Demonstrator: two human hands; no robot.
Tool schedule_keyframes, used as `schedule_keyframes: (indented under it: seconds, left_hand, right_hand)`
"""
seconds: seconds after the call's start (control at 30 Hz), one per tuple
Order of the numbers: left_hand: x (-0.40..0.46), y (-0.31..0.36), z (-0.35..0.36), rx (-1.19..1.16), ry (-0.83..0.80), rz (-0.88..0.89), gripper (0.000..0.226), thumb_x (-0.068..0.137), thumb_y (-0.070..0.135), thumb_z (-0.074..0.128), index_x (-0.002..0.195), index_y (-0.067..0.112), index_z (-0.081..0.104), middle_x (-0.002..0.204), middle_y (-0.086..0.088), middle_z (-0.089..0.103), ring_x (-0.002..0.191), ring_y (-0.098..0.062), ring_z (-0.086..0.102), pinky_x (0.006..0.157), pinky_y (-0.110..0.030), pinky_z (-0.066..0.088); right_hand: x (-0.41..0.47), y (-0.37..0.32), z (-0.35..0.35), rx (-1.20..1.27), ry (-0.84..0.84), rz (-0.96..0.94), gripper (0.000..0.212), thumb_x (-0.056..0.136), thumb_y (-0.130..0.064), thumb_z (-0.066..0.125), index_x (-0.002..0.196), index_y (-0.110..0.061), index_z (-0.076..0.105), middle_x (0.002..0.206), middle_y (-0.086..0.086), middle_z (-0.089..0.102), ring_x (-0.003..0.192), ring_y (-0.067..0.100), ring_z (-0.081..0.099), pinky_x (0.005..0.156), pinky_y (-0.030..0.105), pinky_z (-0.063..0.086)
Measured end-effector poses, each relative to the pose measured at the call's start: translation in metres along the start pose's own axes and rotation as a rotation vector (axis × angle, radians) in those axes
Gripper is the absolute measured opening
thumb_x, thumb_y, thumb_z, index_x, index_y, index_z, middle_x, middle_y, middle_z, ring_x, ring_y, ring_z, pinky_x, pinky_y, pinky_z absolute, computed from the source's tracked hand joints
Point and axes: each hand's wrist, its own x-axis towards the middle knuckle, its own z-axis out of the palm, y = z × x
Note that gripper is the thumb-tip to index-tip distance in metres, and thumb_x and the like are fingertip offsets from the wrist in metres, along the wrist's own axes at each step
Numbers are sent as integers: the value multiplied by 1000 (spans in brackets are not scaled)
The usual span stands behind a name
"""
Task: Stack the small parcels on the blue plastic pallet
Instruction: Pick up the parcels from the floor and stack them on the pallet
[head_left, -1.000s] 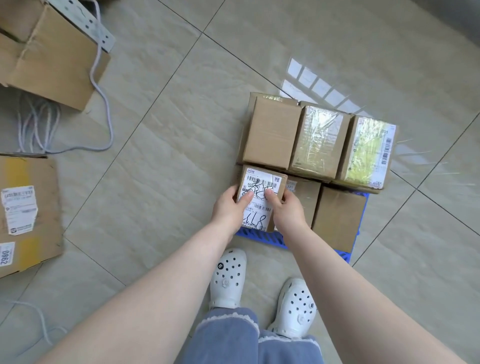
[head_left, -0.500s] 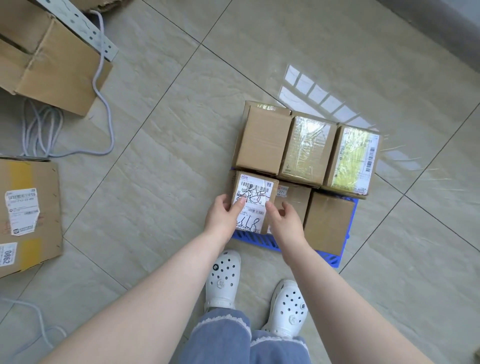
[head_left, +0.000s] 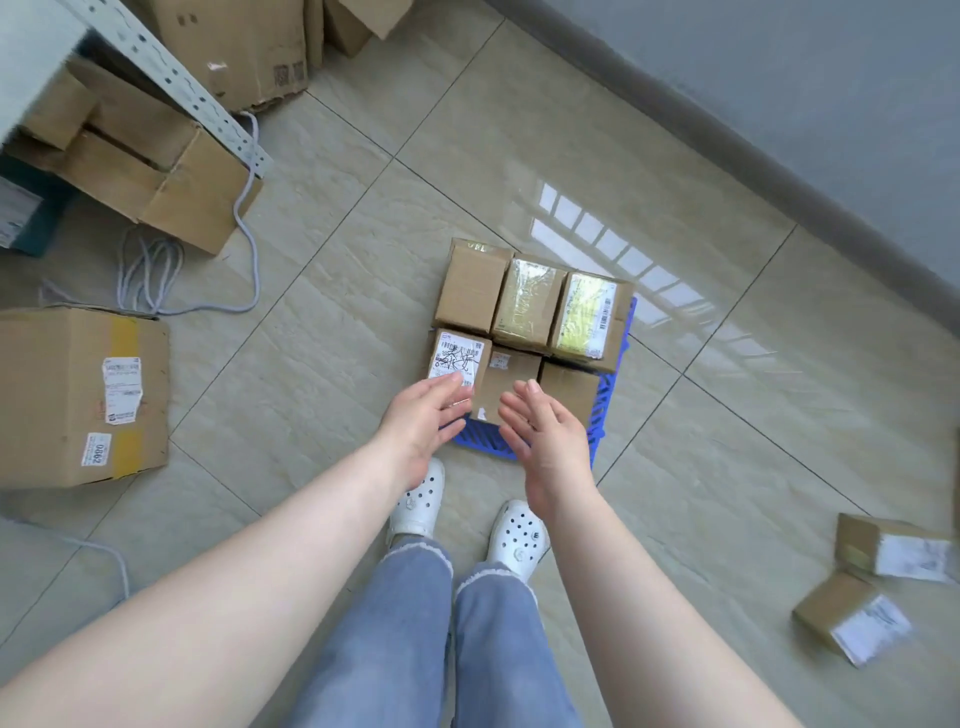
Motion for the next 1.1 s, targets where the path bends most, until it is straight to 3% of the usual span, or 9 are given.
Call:
schedule_keyframes:
  seconds: [0.17,0.33,0.4,0.53,0.7,0.87,1.1]
  left_hand:
    - [-103,18,21,-162,-76,15,24,96,22,58,119,15,56,100,-2,68,88,-12,64,78,-23,50]
    - [-201,27,38,-173,-223,7,21,94,21,60,114,15,58,98,-2,69,86,-12,65,77,-24,50]
    - [-233,28,44,-133,-295,22,25,94,20,61,117,14,58,99,-3,70,85,-13,66,76,-24,51]
    - [-288,26,55,-23,-404,34,26,94,20,61,119,13,59,98,-3,70,85,-13,65,76,-23,51]
    - [-341,13,83,123,-485,33,16,95,19,58,110,14,59,96,-1,67,83,-11,63,79,-22,48]
    - [-375,-20,131,270,-541,24,26,96,17,56,122,12,55,96,-2,67,85,-11,63,79,-21,48]
    - [-404,-113,232,424,-577,-22,40,97,17,54,136,6,52,125,-10,63,90,-13,63,80,-20,49]
  right_hand:
    - [-106,-41,-24,85,-14,-93,36,95,-30,60,121,-6,64,113,12,71,105,22,67,86,26,53]
    - [-206,-57,-53,201,45,-183,31,94,-26,61,119,-7,64,99,6,71,93,17,67,84,25,53]
    - [-241,-57,-62,270,64,-218,30,94,-24,61,118,-6,64,99,7,71,90,17,67,81,25,53]
    - [-297,-49,-81,405,101,-267,23,94,-24,61,111,-9,66,101,9,71,92,20,66,90,31,51]
    - [-344,-37,-120,525,145,-296,16,95,-27,60,98,-13,68,96,7,70,84,17,66,80,26,52]
    - [-372,-35,-185,631,213,-314,14,95,-27,61,95,-14,66,93,6,68,83,16,64,82,27,51]
    - [-393,-15,-324,739,331,-292,13,93,-26,63,95,-13,64,92,6,68,82,16,64,77,25,52]
